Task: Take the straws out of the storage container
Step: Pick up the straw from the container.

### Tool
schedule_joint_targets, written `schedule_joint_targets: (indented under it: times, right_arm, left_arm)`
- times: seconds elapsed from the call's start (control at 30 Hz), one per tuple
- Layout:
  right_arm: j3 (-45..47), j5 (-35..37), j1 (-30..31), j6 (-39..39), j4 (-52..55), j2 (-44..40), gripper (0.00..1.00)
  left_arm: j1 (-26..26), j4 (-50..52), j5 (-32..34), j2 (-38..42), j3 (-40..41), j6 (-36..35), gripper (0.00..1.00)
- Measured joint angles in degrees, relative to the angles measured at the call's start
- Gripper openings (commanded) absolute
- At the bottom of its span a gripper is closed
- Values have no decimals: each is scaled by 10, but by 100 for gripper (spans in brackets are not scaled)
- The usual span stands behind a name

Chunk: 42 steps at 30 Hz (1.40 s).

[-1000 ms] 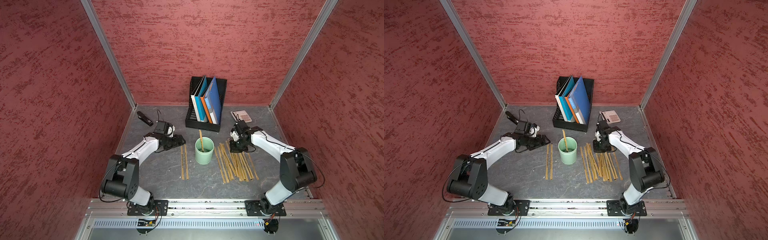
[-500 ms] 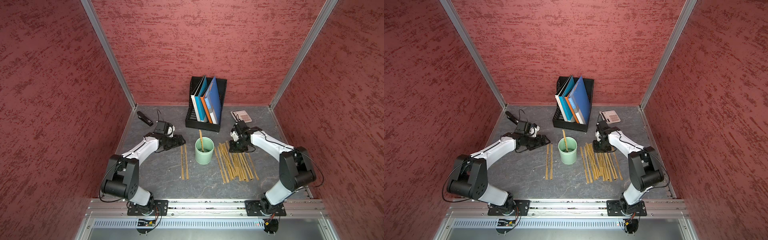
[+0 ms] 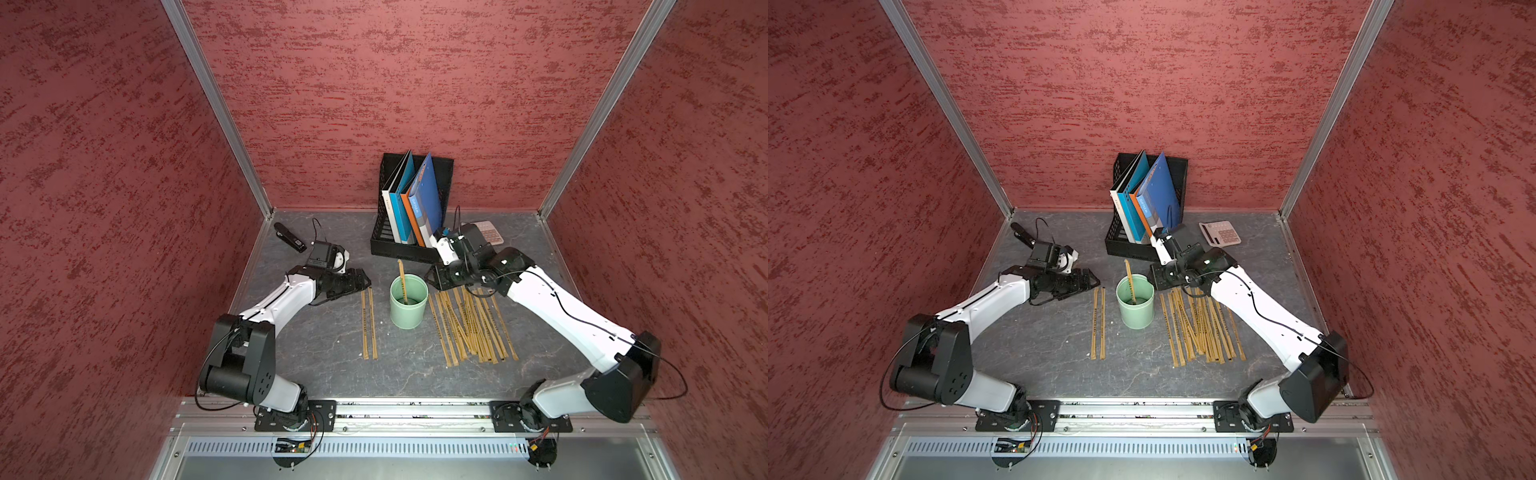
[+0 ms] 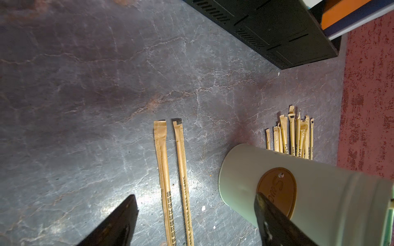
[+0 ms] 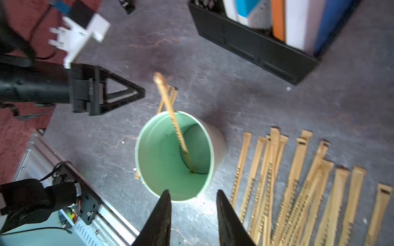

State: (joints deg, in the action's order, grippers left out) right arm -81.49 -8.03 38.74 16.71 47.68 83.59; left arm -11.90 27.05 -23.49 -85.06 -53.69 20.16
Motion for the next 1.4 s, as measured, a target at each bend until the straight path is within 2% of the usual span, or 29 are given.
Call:
schedule_joint_targets:
  times: [0.2,0.43,1.13,1.4]
  right_arm:
    - [-44,10,37,2,-13,75,36]
    - [-89,23,47,2,9,151,36]
    - [-109,42,47,3,50,228,32]
    - [-109,37,47,6,40,237,22]
  left_arm:
    - [0,0,0,0,1,0,86]
    - [1,0,0,0,5,0,86]
    - [4,0,0,0,11,0,86]
    - [8,0,0,0,13,-1,86]
